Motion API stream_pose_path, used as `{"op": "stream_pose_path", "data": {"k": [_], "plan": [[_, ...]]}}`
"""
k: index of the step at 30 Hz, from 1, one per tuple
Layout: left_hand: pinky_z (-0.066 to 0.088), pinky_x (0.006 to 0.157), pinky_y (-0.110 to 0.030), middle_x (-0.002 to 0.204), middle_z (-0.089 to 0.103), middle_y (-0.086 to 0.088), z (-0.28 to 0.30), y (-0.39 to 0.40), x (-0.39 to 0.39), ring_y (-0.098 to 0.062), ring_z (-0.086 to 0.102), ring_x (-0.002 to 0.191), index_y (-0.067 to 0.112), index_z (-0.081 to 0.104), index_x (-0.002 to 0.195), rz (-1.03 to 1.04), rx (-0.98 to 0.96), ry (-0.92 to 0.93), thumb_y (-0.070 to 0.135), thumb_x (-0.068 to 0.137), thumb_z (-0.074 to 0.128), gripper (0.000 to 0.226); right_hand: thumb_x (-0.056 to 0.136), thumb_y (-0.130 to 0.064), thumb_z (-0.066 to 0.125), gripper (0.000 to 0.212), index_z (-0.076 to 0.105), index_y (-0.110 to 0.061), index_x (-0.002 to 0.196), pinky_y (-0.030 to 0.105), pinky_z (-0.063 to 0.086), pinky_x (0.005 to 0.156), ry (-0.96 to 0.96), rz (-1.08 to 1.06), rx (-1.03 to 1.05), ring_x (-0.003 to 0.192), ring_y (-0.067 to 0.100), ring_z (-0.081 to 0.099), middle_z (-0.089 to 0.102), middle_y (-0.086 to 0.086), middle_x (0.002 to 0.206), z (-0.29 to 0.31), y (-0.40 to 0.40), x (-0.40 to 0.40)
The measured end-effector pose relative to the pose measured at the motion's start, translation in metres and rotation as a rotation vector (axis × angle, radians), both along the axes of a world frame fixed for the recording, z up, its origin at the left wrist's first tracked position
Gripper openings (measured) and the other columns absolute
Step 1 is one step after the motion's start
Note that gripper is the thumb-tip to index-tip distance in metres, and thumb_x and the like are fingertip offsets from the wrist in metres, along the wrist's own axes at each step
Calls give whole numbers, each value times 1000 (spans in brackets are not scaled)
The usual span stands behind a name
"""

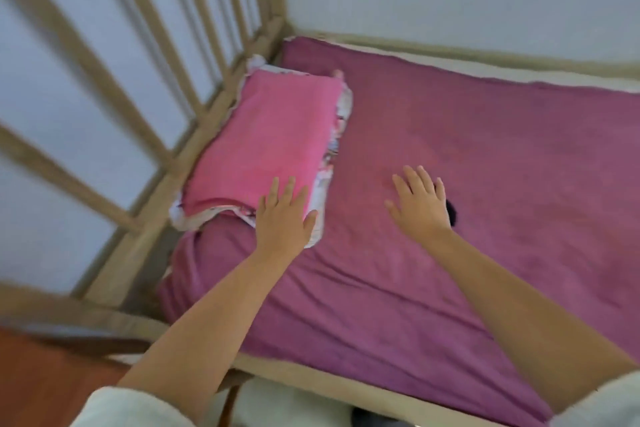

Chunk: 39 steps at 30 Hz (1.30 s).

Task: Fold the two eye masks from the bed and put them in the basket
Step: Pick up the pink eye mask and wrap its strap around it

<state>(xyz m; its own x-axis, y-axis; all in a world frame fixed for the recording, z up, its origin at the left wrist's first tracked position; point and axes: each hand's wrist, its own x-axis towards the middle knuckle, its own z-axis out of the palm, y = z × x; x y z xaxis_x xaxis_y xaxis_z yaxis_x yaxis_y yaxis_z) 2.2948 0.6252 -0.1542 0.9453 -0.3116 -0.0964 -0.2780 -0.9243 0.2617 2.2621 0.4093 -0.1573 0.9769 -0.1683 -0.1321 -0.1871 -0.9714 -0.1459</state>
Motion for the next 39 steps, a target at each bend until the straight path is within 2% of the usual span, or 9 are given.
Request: {"op": "stream_pose_path", "data": {"k": [10, 14, 18, 21, 23, 27, 32, 35, 39], "plan": [[7, 117, -43, 156, 10, -2, -136, -172, 61, -25, -2, 144, 23, 15, 141, -153, 100, 269, 37, 93, 30, 51, 89, -21, 48, 46, 40, -2, 130, 50, 19, 113, 157, -312, 169, 136, 32, 27, 41, 19, 141, -135, -165, 7], [6, 118, -43, 156, 4, -2, -207, -202, 85, -25, -6, 144, 23, 12, 141, -155, 135, 333, 37, 94, 27, 52, 90, -27, 46, 57, 21, -14, 140, 44, 13, 116, 292, -332, 207, 142, 27, 11, 19, 11, 153, -201, -185, 27], [3, 118, -45, 156, -1, -2, -269, -221, 97, -25, -9, 143, 23, 7, 142, -145, 148, 386, 38, 94, 27, 54, 90, -16, 48, 63, 13, -25, 142, 45, 14, 116, 324, -334, 254, 143, 28, -1, 1, 8, 156, -251, -197, 48], [1, 117, -50, 156, 6, -3, -303, -230, 102, -26, -3, 144, 22, 13, 141, -156, 150, 389, 48, 89, 19, 58, 89, -9, 47, 60, 22, -27, 140, 47, 17, 115, 281, -339, 272, 143, 31, -1, 4, 10, 156, -280, -205, 60], [0, 115, -53, 155, 13, -4, -316, -235, 102, -28, 3, 144, 21, 18, 140, -146, 145, 354, 53, 77, 5, 72, 85, -8, 52, 55, 36, -23, 135, 53, 23, 111, 239, -347, 273, 141, 37, 12, 19, 14, 153, -293, -211, 63], [-1, 114, -54, 154, 19, -6, -326, -235, 102, -29, 8, 143, 19, 23, 139, -150, 147, 341, 52, 74, 4, 75, 69, -4, 52, 37, 64, -4, 104, 60, 49, 81, 26, -265, 251, 103, 50, 56, 64, 24, 114, -304, -222, 60], [3, 115, -54, 155, 14, -4, -305, -240, 111, -25, 4, 144, 21, 16, 141, -114, 128, 446, 42, 90, 31, 56, 69, 4, 52, 27, 65, 7, 93, 40, 56, 63, -79, -274, 424, 70, 38, 65, 67, 27, 84, -276, -227, 63], [14, 115, -48, 154, 18, -9, -273, -244, 118, -26, 11, 143, 19, 9, 141, -91, -30, 488, 30, 89, 47, 66, 68, 4, 57, 21, 66, 4, 87, 21, 43, 41, -137, -244, 417, 51, 26, 62, 65, 20, 70, -248, -222, 60], [20, 113, -30, 152, 23, -6, -200, -258, 114, -21, 21, 140, 17, 11, 141, -152, -393, 512, 23, 81, 62, 78, 76, -5, 44, 27, 67, 5, 84, 20, 44, 66, -338, -226, 448, 56, 17, 58, 66, 20, 70, -202, -209, 49]]}}
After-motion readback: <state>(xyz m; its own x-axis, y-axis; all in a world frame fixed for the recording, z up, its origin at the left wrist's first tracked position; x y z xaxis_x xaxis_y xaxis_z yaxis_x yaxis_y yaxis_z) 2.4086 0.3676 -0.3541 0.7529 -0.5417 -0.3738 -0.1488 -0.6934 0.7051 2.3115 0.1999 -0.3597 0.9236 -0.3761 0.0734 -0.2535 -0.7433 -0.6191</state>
